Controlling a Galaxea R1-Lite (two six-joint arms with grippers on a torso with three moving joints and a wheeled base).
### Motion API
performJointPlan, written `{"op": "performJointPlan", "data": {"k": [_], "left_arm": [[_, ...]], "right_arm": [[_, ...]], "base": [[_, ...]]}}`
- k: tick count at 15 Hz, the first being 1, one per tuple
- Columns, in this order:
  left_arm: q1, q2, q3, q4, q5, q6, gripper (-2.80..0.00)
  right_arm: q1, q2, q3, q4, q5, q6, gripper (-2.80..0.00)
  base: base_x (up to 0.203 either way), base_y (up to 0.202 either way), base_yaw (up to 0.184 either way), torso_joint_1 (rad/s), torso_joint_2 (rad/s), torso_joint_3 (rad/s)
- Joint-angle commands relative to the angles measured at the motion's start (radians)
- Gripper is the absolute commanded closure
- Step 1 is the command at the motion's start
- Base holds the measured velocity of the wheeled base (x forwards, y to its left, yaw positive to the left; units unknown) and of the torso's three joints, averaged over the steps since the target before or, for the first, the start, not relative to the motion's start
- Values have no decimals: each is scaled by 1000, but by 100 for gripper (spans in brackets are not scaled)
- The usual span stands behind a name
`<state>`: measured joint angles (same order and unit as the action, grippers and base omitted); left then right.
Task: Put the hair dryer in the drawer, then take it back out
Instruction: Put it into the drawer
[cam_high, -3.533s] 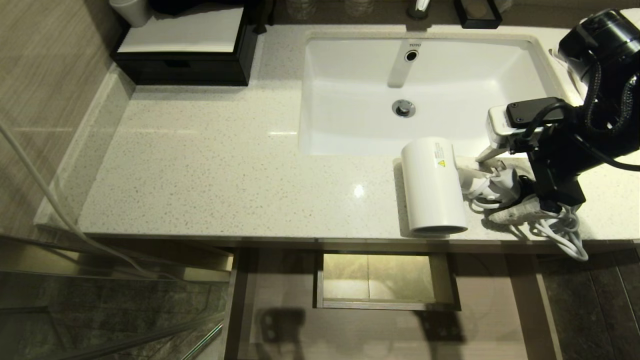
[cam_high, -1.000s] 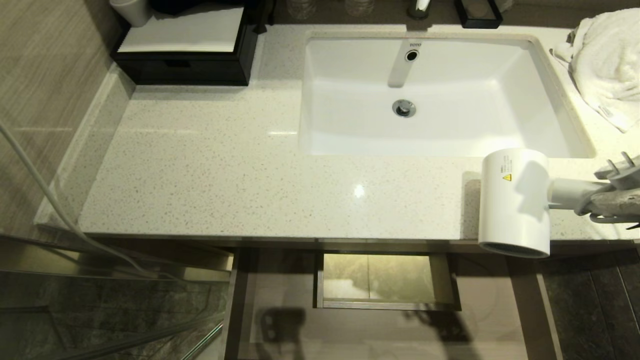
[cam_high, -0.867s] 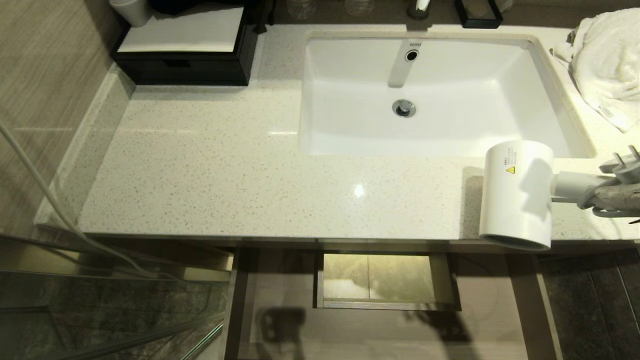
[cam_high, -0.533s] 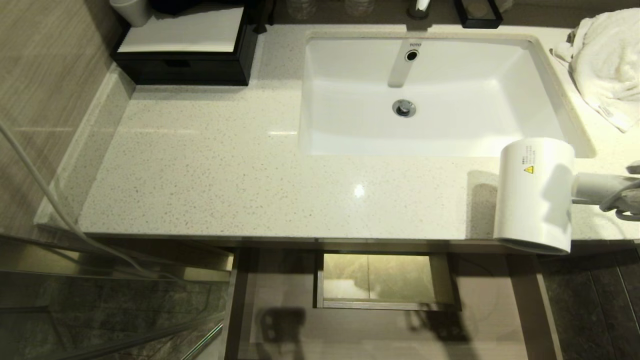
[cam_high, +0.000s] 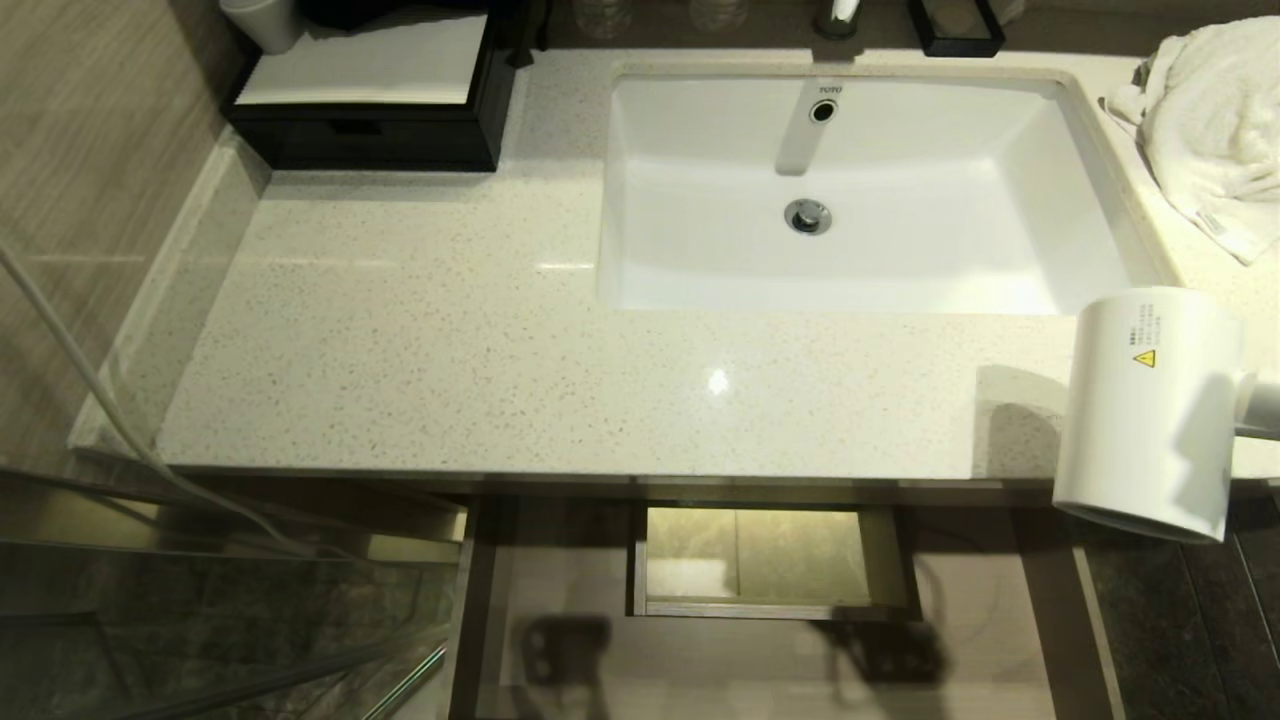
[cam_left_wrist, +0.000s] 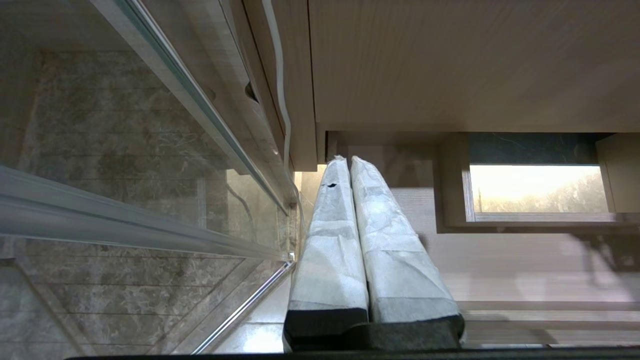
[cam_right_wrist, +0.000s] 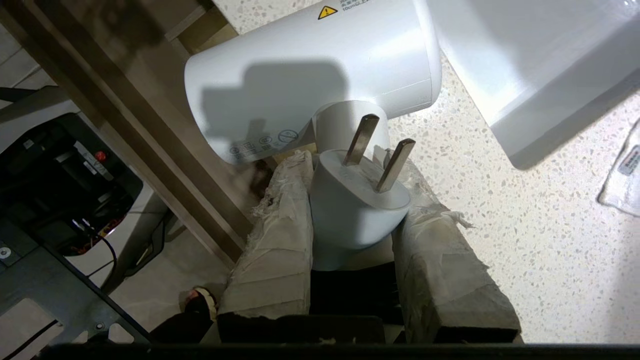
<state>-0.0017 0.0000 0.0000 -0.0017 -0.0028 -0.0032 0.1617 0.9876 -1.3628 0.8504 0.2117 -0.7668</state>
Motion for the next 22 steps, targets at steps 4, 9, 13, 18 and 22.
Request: {"op": "performJointPlan", "data": {"k": [4, 9, 13, 18, 22], "left_arm": [[0, 0, 0, 0, 0, 0, 0], [-1, 0, 1, 0, 0, -1, 0], [-1, 0, 0, 0, 0, 0, 0], [0, 0, 0, 0, 0, -1, 0], [0, 0, 0, 0, 0, -1, 0]], "right_arm": [[-50, -49, 18, 2, 8, -3, 0], [-113, -105, 47, -8, 8, -3, 0], [-150, -139, 64, -11, 6, -3, 0], [-156, -205, 118, -55, 6, 51, 0], [-156, -238, 142, -60, 3, 110, 0]], "base": [[0, 0, 0, -24, 16, -13], [0, 0, 0, -285, 132, -139], [0, 0, 0, -317, 114, -198], [0, 0, 0, -293, 49, -238], [0, 0, 0, -261, 0, -266]]}}
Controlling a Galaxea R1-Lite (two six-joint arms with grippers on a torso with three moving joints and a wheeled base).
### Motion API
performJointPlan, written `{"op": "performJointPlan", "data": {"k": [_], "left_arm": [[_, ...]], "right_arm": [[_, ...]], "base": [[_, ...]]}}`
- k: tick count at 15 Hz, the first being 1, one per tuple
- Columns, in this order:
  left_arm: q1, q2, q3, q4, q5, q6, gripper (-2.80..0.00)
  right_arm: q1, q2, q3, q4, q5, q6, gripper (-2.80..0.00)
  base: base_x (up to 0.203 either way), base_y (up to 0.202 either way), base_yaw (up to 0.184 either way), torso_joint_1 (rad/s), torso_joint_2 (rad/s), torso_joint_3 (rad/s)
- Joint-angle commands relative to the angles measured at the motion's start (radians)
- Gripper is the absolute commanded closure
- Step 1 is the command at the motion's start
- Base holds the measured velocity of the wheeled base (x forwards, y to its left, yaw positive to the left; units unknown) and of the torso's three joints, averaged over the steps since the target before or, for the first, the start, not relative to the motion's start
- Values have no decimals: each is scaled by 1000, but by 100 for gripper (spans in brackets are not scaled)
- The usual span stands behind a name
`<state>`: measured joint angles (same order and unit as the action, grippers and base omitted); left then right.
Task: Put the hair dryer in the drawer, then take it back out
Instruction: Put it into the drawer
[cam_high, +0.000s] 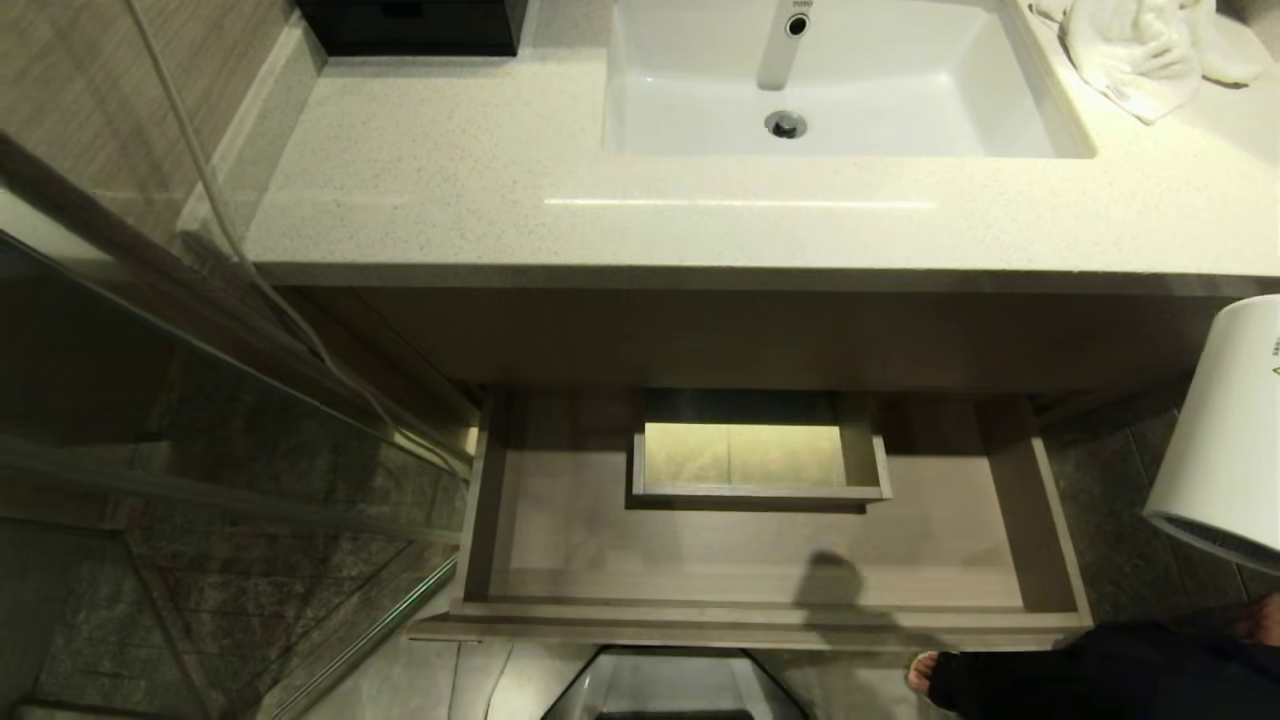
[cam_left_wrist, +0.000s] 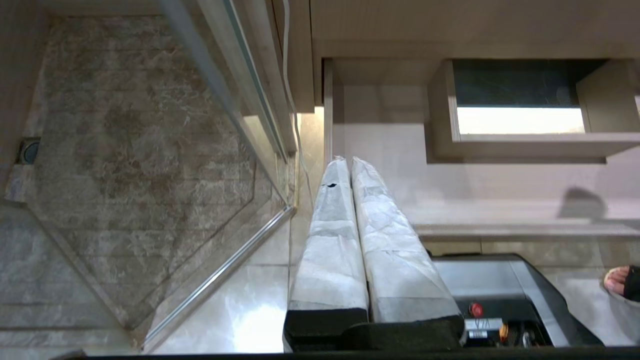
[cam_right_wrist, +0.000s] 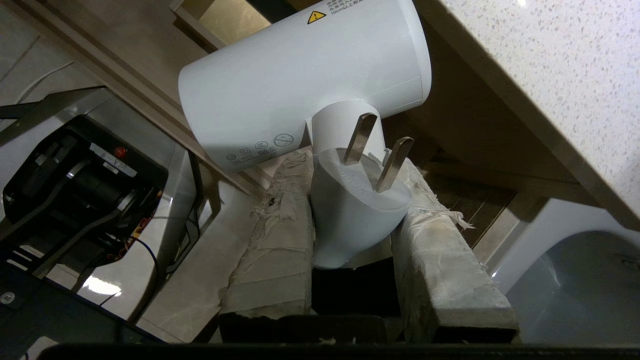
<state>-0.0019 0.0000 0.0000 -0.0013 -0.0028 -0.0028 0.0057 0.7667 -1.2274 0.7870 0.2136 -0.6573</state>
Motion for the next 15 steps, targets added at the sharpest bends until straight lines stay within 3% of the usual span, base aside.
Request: {"op": "performJointPlan", "data": {"k": [1, 6, 15], "left_arm": [[0, 0, 0, 0, 0, 0, 0], [0, 0, 0, 0, 0, 0, 0], [0, 0, 0, 0, 0, -1, 0]], "right_arm": [[0, -35, 21, 2, 1, 11, 0], [-1, -75, 61, 1, -2, 72, 0], [-1, -85, 90, -2, -34, 92, 0]], "base": [[0, 0, 0, -245, -36, -277], [0, 0, 0, -219, -78, -299], [0, 0, 0, -171, -148, -310]]}}
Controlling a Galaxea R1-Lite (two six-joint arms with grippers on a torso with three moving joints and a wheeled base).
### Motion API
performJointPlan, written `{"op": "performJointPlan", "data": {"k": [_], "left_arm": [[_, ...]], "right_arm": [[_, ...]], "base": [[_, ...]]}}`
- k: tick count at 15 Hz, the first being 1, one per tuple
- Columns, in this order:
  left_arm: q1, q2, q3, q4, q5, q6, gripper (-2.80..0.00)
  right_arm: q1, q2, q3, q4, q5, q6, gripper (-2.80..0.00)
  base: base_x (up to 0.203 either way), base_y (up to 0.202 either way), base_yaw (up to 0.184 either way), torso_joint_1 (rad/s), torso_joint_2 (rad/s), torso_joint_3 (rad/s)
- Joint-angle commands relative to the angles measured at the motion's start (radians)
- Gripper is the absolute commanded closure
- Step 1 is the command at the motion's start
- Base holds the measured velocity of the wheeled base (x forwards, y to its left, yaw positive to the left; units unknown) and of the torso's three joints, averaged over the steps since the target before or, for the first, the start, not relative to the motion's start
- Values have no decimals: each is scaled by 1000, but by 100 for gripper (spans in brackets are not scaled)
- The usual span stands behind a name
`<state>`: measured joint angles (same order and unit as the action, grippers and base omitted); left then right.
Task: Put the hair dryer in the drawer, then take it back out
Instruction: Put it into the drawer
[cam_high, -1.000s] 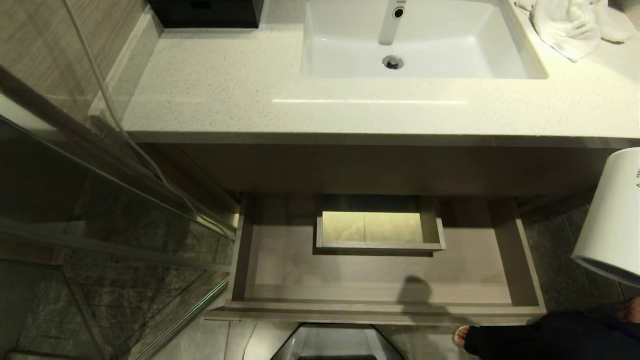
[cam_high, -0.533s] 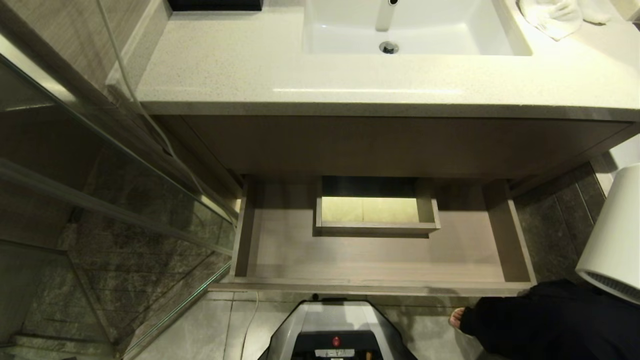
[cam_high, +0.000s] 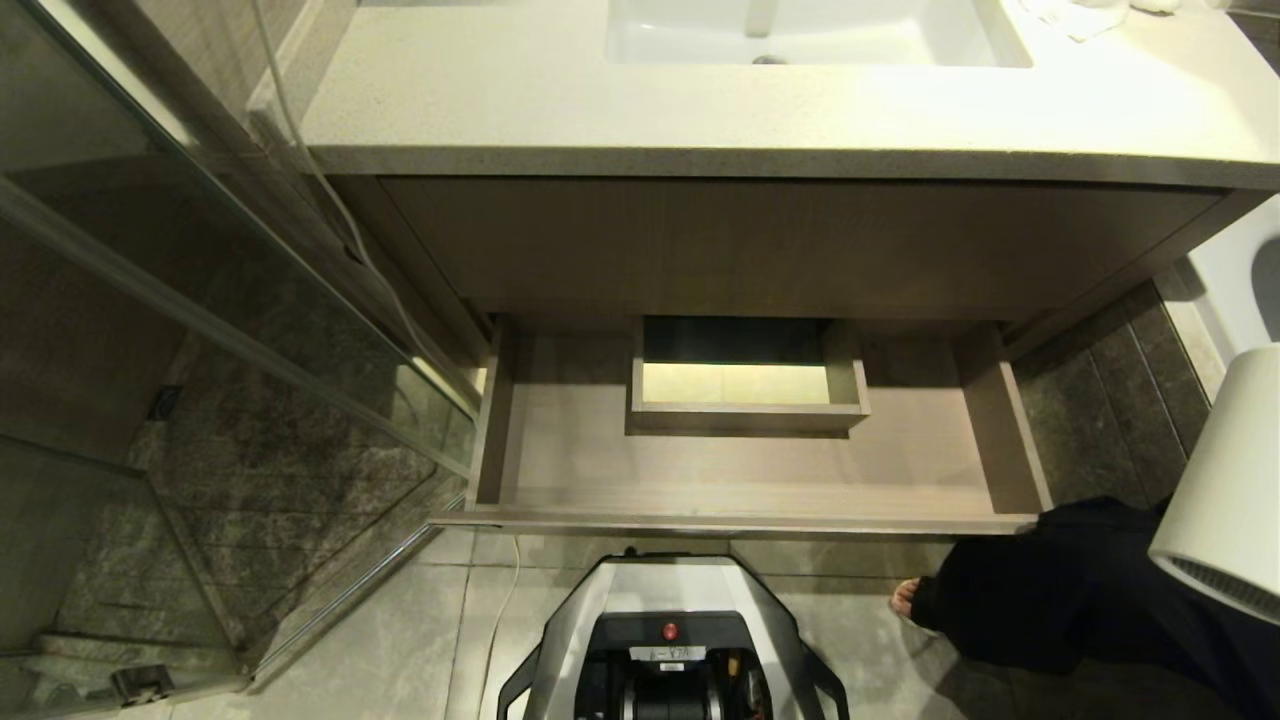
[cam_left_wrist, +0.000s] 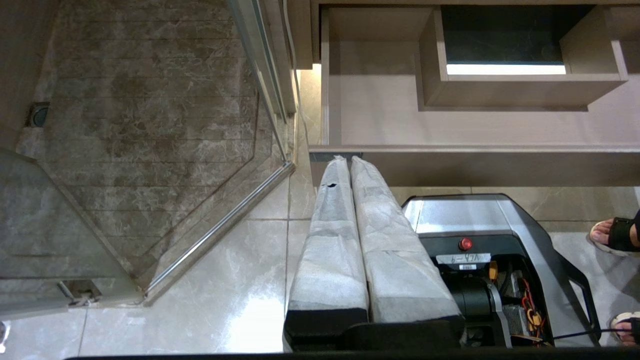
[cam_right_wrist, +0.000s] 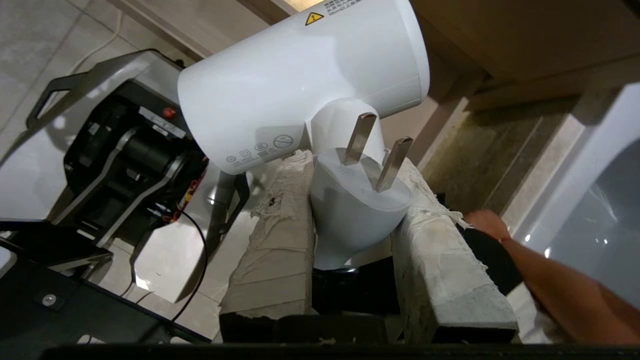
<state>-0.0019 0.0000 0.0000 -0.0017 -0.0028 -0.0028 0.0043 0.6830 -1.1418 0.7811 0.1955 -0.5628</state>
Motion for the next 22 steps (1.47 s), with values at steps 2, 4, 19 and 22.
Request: {"op": "performJointPlan", "data": {"k": [2, 4, 19, 22], "left_arm": [[0, 0, 0, 0, 0, 0, 0], [0, 0, 0, 0, 0, -1, 0], [0, 0, 2, 0, 0, 0, 0], [0, 0, 0, 0, 0, -1, 0]], "right_arm": [[0, 0, 13, 4, -48, 1, 0], [0, 1, 13, 4, -48, 11, 0], [3, 3, 66, -71, -47, 14, 0], [3, 3, 71, -74, -47, 15, 0]], "base": [[0, 0, 0, -239, 284, 22], [0, 0, 0, -186, 313, 88], [0, 0, 0, -256, 399, 137], [0, 0, 0, -333, 470, 119]]}}
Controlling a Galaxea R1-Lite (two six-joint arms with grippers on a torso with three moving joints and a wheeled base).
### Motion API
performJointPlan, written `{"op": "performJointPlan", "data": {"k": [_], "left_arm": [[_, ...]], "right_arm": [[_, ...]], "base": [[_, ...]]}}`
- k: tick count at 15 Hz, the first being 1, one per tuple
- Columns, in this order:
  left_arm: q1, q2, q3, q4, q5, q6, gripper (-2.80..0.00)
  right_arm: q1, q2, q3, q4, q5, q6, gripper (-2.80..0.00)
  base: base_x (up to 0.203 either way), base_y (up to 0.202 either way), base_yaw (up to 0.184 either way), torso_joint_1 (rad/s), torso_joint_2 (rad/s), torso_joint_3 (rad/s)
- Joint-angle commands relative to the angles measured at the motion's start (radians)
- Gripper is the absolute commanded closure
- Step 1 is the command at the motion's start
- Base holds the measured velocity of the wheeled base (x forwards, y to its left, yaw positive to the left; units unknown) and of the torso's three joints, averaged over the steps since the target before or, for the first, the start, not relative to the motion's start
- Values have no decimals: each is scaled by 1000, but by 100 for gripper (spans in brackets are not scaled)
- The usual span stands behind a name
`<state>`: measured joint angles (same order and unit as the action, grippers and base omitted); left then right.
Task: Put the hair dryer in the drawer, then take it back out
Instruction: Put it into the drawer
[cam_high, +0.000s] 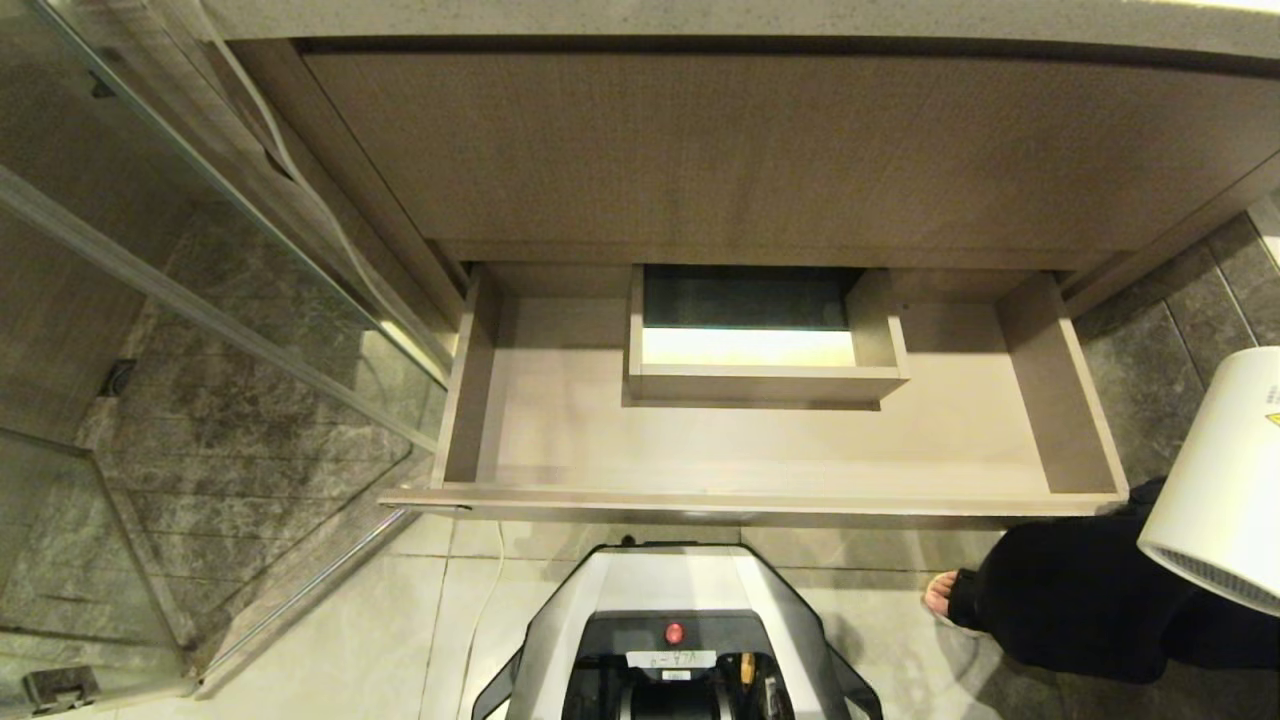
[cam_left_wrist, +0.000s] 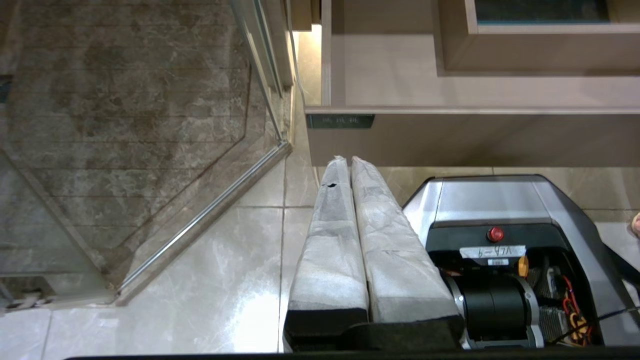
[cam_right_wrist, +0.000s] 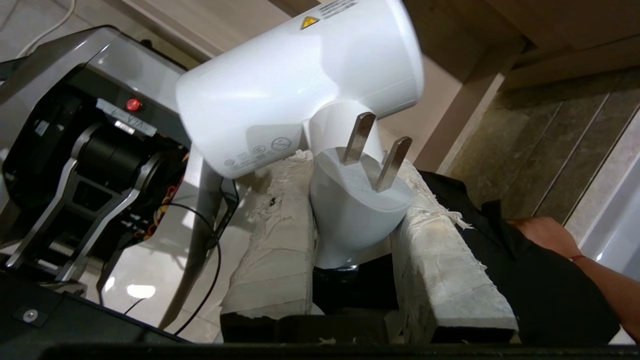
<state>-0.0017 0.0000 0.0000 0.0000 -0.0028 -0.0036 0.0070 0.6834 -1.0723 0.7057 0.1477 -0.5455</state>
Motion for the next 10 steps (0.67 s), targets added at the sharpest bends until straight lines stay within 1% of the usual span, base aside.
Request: {"op": "performJointPlan", "data": {"k": [1, 3, 6, 8, 10], "left_arm": [[0, 0, 2, -2, 0, -1, 0], [0, 0, 0, -2, 0, -1, 0], [0, 0, 0, -2, 0, -1, 0], [0, 0, 0, -2, 0, 1, 0], [0, 0, 0, -2, 0, -1, 0]], "right_arm": [[1, 2, 2, 1, 1, -2, 0], [5, 8, 17, -32, 1, -2, 0], [15, 48, 18, -59, 0, 0, 0], [17, 74, 13, -66, 1, 6, 0], [17, 132, -5, -87, 0, 26, 0]], "base": [[0, 0, 0, -178, 349, 202], [0, 0, 0, -90, 425, 320], [0, 0, 0, 8, 335, 368], [0, 0, 0, 109, 183, 310], [0, 0, 0, 119, 122, 219]]}}
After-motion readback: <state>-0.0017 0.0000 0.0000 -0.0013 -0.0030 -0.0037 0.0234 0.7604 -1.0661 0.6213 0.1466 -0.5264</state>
